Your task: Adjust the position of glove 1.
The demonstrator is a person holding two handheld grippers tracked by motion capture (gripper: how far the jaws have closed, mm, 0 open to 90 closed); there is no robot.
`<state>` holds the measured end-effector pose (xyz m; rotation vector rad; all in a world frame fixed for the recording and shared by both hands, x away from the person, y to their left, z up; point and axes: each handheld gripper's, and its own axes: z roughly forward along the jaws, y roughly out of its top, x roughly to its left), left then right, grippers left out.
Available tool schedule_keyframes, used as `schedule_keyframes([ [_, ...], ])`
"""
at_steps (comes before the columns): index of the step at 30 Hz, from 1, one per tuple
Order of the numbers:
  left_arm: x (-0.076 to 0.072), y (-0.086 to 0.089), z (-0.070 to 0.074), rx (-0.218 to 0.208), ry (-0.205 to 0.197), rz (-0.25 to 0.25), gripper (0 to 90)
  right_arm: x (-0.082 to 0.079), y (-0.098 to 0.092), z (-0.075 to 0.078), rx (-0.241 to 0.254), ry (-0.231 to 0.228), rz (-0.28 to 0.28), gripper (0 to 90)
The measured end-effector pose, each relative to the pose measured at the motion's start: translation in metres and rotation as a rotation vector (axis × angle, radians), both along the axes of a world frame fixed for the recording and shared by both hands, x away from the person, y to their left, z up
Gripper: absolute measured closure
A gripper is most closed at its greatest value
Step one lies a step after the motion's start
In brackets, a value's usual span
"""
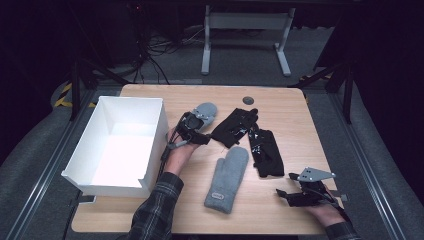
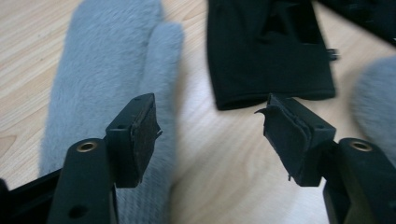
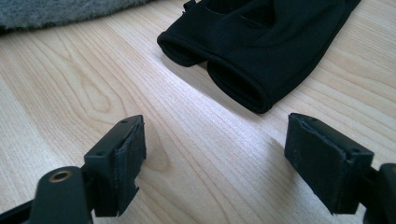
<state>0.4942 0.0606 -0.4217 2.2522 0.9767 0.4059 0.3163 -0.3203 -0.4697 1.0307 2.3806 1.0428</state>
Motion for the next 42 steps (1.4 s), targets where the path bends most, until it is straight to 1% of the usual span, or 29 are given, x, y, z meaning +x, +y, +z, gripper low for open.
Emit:
schedule_keyframes([
  [2,0.006,0.002,-0.004,0.003,0.0,0.012,38.6,0.0,0.0,0.0,0.0,0.0,0.0,21.3],
  [4,0.014,0.004,-0.009,0.006,0.014,0.024,41.4,0.0,0.0,0.0,0.0,0.0,0.0,21.3],
  [5,0.016,0.005,-0.012,0.012,0.013,0.03,42.2,0.0,0.0,0.0,0.0,0.0,0.0,21.3],
  [8,0.021,0.007,-0.017,0.005,0.017,0.041,47.1,0.0,0.0,0.0,0.0,0.0,0.0,21.3],
  [10,0.022,0.007,-0.02,0.009,0.018,0.047,51.0,0.0,0.0,0.0,0.0,0.0,0.0,21.3],
  [11,0.022,0.007,-0.021,0.028,0.017,0.046,52.8,0.0,0.0,0.0,0.0,0.0,0.0,21.3],
  [12,0.022,0.007,-0.021,0.028,0.017,0.046,55.2,0.0,0.0,0.0,0.0,0.0,0.0,21.3],
  [13,0.023,0.006,-0.023,0.037,0.019,0.053,55.2,0.0,0.0,0.0,0.0,0.0,0.0,21.3],
  [14,0.024,0.006,-0.027,0.06,0.014,0.059,62.2,0.0,0.0,0.0,0.0,0.0,0.0,21.3],
  [15,0.024,0.006,-0.027,0.06,0.014,0.059,65.3,0.0,0.0,0.0,0.0,0.0,0.0,21.3],
  [16,0.024,0.006,-0.028,0.073,0.011,0.067,65.3,0.0,0.0,0.0,0.0,0.0,-0.001,21.3],
  [18,0.025,0.006,-0.028,0.078,0.009,0.08,73.4,0.0,0.0,0.0,0.0,-0.001,-0.001,21.4],
  [20,0.025,0.007,-0.028,0.069,0.014,0.096,79.4,0.0,0.0,0.0,0.0,0.0,-0.001,21.4],
  [22,0.025,0.007,-0.026,0.059,0.027,0.109,83.6,0.0,0.0,0.0,0.001,0.0,-0.001,21.4],
  [24,0.025,0.007,-0.023,0.055,0.022,0.121,85.5,0.0,0.0,0.0,-0.001,0.0,0.0,21.4],
  [25,0.024,0.007,-0.022,0.049,0.026,0.127,86.2,0.0,0.0,0.0,0.0,0.0,0.0,21.4],
  [26,0.023,0.008,-0.019,0.034,0.028,0.14,86.6,0.0,0.0,0.0,-0.001,0.0,0.0,21.4],
  [28,0.022,0.009,-0.014,0.009,0.031,0.149,87.0,0.0,0.0,0.0,0.0,0.0,0.0,21.4],
  [31,0.02,0.013,-0.004,-0.057,0.036,0.162,87.1,0.0,0.0,0.0,0.0,0.0,0.0,21.4],
  [32,0.019,0.014,-0.001,-0.075,0.043,0.169,87.2,0.0,0.0,0.0,-0.001,0.0,0.0,21.4],
  [36,0.015,0.017,0.012,-0.1,0.048,0.183,87.4,0.0,0.0,0.0,0.0,0.0,0.0,21.4],
  [37,0.014,0.018,0.015,-0.113,0.048,0.183,87.5,0.0,0.0,0.0,0.0,0.0,0.0,21.4],
  [38,0.012,0.019,0.019,-0.133,0.055,0.184,87.6,0.0,0.0,0.0,-0.001,0.0,0.0,21.4],
  [41,0.007,0.019,0.026,-0.16,0.071,0.176,87.8,0.0,0.0,0.0,0.0,0.0,0.0,21.4],
  [42,0.005,0.019,0.029,-0.171,0.086,0.175,87.8,0.0,0.0,0.0,-0.001,0.0,0.0,21.4],
])
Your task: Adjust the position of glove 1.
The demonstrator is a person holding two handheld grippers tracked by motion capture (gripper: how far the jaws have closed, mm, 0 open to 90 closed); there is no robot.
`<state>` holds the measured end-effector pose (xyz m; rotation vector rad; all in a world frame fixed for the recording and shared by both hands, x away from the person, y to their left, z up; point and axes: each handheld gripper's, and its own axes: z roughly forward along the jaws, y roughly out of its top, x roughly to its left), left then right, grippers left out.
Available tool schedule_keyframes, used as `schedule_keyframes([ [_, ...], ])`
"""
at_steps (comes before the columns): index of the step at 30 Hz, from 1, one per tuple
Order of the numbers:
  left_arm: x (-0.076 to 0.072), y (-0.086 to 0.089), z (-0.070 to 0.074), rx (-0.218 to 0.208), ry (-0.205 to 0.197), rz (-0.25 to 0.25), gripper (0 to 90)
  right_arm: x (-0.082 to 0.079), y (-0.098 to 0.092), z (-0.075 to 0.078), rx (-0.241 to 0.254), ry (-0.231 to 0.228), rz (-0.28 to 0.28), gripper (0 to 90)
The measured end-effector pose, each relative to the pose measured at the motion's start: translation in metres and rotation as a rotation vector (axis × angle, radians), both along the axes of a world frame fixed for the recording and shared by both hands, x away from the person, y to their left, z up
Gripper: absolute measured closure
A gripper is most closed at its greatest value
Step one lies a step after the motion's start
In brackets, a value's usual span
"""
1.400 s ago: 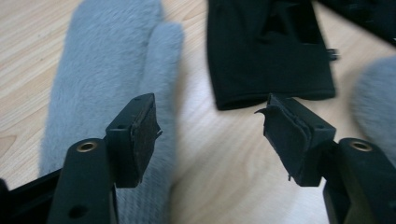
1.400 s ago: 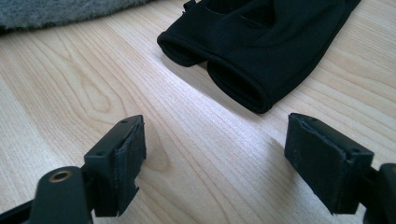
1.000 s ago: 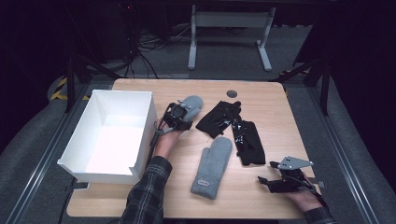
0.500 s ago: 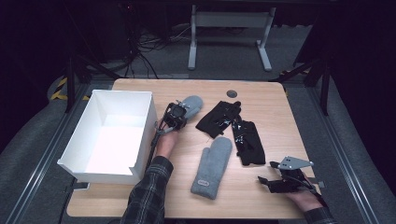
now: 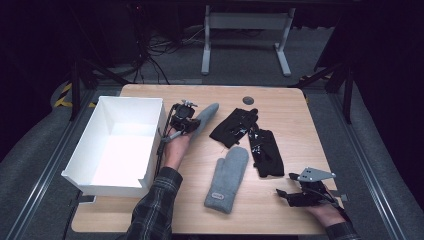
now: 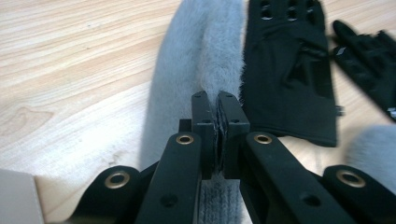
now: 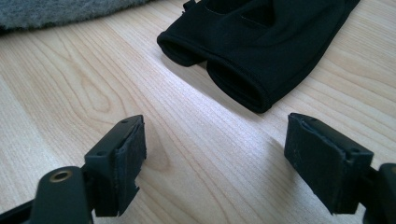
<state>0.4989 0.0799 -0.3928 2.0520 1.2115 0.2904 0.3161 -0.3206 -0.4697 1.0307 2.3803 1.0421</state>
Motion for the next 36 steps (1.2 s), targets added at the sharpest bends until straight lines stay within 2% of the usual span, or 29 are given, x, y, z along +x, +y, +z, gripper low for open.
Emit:
schedule_keyframes([
  [3,-0.005,-0.001,0.005,-0.024,0.019,-0.011,87.9,0.0,0.0,0.0,0.0,0.0,0.0,21.4],
  [13,-0.041,-0.004,0.028,-0.081,0.011,-0.066,87.8,0.0,0.0,0.0,-0.001,-0.001,0.0,21.4],
  [21,-0.067,-0.004,0.031,-0.078,0.018,-0.121,87.9,0.0,0.0,0.0,-0.002,-0.002,0.001,21.4],
  [25,-0.082,-0.004,0.034,-0.103,0.021,-0.167,87.9,0.0,0.0,0.0,-0.002,-0.002,0.001,21.4],
  [34,-0.099,-0.004,0.033,-0.093,0.022,-0.185,87.9,0.0,0.0,0.0,-0.003,-0.002,0.001,21.5],
  [36,-0.103,-0.001,0.032,-0.107,0.029,-0.194,87.9,0.0,0.0,0.0,-0.003,-0.002,0.002,21.5],
])
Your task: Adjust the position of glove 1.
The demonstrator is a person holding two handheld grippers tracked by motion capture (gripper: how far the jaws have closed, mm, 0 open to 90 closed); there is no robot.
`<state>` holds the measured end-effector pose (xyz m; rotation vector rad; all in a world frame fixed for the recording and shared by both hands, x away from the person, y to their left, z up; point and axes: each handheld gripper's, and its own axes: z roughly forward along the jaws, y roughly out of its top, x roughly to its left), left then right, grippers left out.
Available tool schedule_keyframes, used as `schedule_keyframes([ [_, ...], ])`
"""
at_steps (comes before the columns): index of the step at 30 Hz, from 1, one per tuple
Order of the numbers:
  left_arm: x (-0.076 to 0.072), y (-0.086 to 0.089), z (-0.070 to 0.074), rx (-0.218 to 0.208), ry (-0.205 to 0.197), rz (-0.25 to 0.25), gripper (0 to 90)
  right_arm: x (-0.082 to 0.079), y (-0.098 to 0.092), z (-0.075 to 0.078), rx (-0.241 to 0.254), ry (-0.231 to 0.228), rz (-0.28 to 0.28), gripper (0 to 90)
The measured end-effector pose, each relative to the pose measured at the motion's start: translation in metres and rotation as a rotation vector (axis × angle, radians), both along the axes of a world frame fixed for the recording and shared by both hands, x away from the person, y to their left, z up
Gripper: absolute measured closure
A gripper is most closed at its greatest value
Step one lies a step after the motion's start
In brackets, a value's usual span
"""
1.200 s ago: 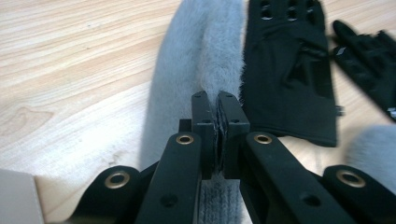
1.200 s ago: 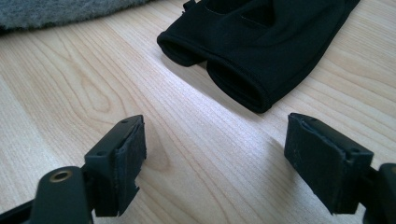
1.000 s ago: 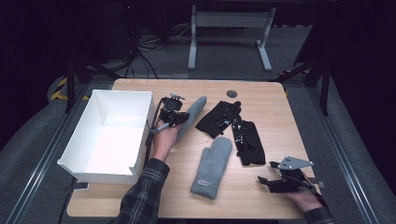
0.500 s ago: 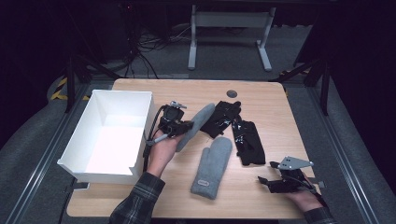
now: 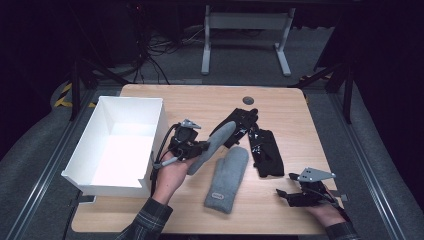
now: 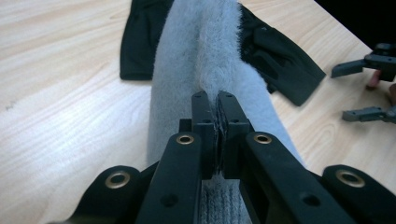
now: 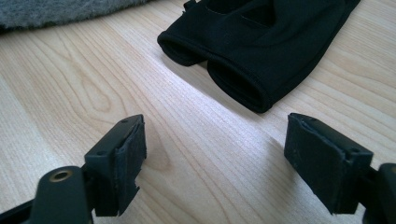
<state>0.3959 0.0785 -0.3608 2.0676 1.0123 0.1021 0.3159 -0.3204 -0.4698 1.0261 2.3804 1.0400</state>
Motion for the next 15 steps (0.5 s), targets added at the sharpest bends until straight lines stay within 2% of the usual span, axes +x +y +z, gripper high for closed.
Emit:
schedule_keyframes([
  [6,-0.01,0.001,-0.001,0.034,-0.009,0.002,87.9,0.0,0.0,0.0,-0.001,0.0,0.0,21.5],
  [15,-0.021,0.012,-0.008,0.037,0.004,0.03,87.9,0.0,0.0,0.0,0.0,0.0,-0.001,21.5],
])
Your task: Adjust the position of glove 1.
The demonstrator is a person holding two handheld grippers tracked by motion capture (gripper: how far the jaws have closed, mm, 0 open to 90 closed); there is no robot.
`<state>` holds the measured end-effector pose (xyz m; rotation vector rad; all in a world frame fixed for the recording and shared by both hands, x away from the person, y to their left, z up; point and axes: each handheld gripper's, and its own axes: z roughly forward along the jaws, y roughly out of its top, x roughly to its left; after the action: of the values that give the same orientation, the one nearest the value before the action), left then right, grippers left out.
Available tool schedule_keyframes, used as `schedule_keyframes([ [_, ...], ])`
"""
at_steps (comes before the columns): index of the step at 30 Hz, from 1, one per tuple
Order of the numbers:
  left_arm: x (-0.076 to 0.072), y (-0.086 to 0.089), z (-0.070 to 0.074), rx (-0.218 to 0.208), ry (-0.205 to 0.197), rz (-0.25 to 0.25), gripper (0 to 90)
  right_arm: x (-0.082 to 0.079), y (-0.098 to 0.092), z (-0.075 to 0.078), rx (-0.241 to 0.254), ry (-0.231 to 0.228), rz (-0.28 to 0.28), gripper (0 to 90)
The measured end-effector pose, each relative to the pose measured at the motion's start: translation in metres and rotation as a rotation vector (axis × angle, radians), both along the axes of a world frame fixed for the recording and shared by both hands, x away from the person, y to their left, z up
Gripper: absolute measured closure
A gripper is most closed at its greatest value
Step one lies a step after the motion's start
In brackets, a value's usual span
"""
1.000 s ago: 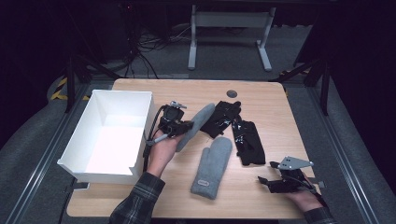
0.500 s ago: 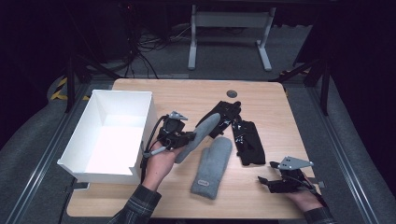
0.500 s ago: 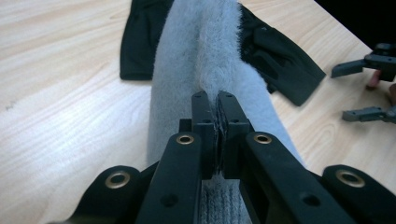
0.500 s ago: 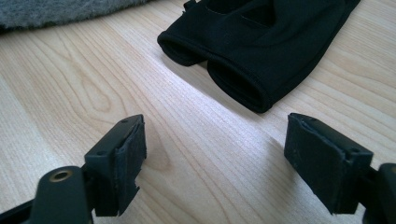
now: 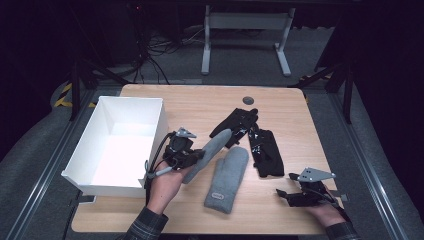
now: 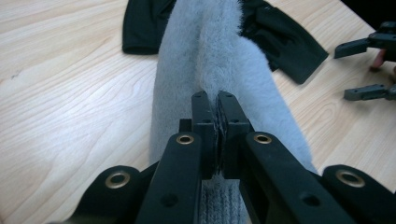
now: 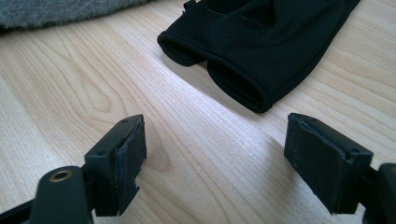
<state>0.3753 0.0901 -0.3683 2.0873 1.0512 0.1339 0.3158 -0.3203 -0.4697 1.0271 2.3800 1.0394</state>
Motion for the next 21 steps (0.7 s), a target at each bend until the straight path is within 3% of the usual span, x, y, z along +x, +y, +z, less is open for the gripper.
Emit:
schedule_keyframes([
  [4,-0.002,0.004,-0.004,0.011,0.003,0.019,87.8,0.0,0.0,0.0,0.0,-0.001,0.0,21.5],
  [10,0.0,0.006,-0.019,0.061,0.001,0.072,87.8,0.0,0.0,0.0,0.0,0.0,0.0,21.5],
  [14,0.002,0.003,-0.028,0.057,0.023,0.057,86.2,0.0,0.0,0.0,0.0,0.0,0.0,21.5],
  [16,0.002,0.001,-0.031,0.053,0.023,0.052,81.9,0.0,0.0,0.0,0.0,0.0,-0.001,21.5],
  [19,0.001,0.0,-0.03,0.045,0.007,0.041,65.6,0.0,0.0,0.0,0.0,0.0,0.0,21.5],
  [21,0.002,-0.001,-0.029,0.031,0.002,0.04,59.5,0.0,0.0,0.0,0.0,0.0,-0.001,21.6],
])
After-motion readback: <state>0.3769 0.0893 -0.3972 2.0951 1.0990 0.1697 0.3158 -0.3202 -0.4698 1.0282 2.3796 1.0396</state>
